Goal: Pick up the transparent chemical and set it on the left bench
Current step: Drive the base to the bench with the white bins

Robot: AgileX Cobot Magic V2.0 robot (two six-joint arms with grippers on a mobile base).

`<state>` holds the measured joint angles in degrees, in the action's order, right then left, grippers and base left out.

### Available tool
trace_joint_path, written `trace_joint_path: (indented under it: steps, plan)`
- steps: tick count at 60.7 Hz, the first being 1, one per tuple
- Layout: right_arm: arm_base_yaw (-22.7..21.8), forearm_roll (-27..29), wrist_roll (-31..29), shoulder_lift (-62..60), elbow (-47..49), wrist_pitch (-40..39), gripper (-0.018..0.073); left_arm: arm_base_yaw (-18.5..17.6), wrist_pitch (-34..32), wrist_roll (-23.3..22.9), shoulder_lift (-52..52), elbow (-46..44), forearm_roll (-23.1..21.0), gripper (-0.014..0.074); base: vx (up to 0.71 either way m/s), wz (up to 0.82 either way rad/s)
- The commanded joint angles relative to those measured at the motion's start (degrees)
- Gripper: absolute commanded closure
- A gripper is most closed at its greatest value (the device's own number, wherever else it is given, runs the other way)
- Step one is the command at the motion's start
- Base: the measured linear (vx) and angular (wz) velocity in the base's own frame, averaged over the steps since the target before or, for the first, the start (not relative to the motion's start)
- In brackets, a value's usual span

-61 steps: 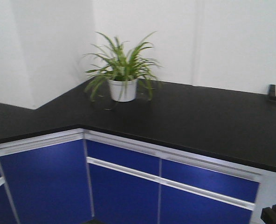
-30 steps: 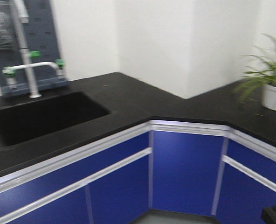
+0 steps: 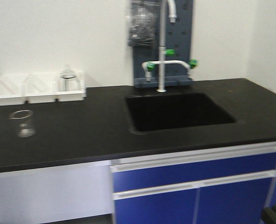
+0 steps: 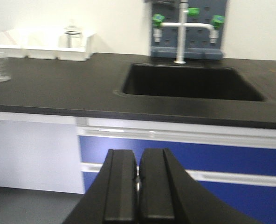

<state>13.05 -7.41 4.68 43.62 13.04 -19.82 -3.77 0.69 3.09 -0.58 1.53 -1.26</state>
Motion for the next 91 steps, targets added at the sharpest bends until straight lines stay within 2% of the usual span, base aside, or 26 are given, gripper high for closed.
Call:
trace_joint_path:
  steps: [1,46,91]
  plan:
    - [0.0,-0.1,-0.1,-0.3,1.6,-4.8,0.0564,-0.1,-4.5,-0.4,-1.1,0.9,0.0,0.0600,0.09,0.69]
    - [0.0,-0.1,-0.1,-0.3,1.6,-4.8,0.0564,-0.1,-4.5,-0.4,-1.1,0.9,0.0,0.0600,0.18,0.45]
    - [0.0,-0.1,-0.1,-0.3,1.6,-4.8,0.0564,-0.1,-4.5,-0.4,-1.1,0.9,0.0,0.0600,0.25,0.07]
